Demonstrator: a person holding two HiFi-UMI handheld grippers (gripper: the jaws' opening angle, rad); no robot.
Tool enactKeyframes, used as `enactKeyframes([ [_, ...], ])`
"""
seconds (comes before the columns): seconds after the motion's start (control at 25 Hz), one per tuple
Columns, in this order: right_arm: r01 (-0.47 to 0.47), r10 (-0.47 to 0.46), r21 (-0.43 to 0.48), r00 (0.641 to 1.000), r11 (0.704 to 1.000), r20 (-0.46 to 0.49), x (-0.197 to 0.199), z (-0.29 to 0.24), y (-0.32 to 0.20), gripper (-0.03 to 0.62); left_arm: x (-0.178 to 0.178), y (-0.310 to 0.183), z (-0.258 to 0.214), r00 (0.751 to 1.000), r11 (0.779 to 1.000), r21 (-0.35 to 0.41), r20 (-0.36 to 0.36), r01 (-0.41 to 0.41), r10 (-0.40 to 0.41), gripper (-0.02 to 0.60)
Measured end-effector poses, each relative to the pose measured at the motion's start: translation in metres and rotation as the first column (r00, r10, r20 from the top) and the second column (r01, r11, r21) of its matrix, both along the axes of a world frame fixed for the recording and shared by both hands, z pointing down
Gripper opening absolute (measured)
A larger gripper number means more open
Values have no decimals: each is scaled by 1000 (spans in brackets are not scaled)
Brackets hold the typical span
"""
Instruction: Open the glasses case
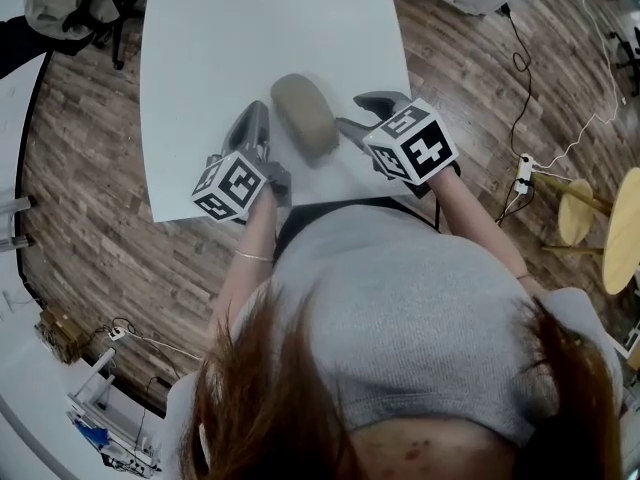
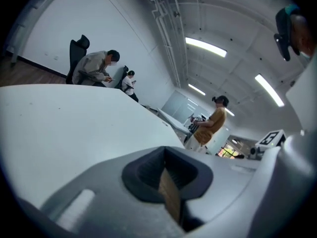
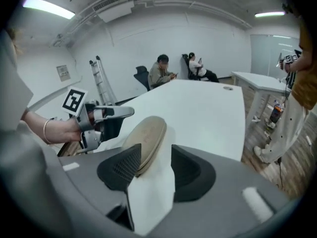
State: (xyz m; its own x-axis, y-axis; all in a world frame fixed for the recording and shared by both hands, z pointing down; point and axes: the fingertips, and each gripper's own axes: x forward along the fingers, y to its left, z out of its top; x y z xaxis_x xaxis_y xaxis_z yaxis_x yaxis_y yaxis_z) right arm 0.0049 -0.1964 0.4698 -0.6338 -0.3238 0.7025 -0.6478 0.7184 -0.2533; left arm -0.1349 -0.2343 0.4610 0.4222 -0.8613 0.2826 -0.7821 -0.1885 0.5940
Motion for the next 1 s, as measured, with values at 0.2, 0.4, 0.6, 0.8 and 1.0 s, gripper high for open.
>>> enactKeyframes([
  [0.2, -79, 34, 240, 981, 968, 190, -9, -69, -18, 75, 29, 19, -61, 994, 980, 191, -88, -49, 66, 3],
  [0.4, -144, -9, 417, 939, 897, 344, -26, -138, -9, 6, 63, 39, -129, 989, 910, 388, 37, -147, 144, 3],
  [0.6, -162, -51, 493, 919, 855, 390, -37, -173, 14, 5, 88, 66, -157, 967, 852, 458, 116, -253, 225, 3],
  [0.8, -123, -115, 516, 907, 848, 404, -49, -182, 53, 3, 84, 107, -172, 959, 828, 483, 138, -284, 248, 2],
  [1.0, -72, -179, 535, 898, 842, 402, -72, -183, 129, 3, 64, 182, -176, 944, 802, 499, 148, -329, 295, -3],
])
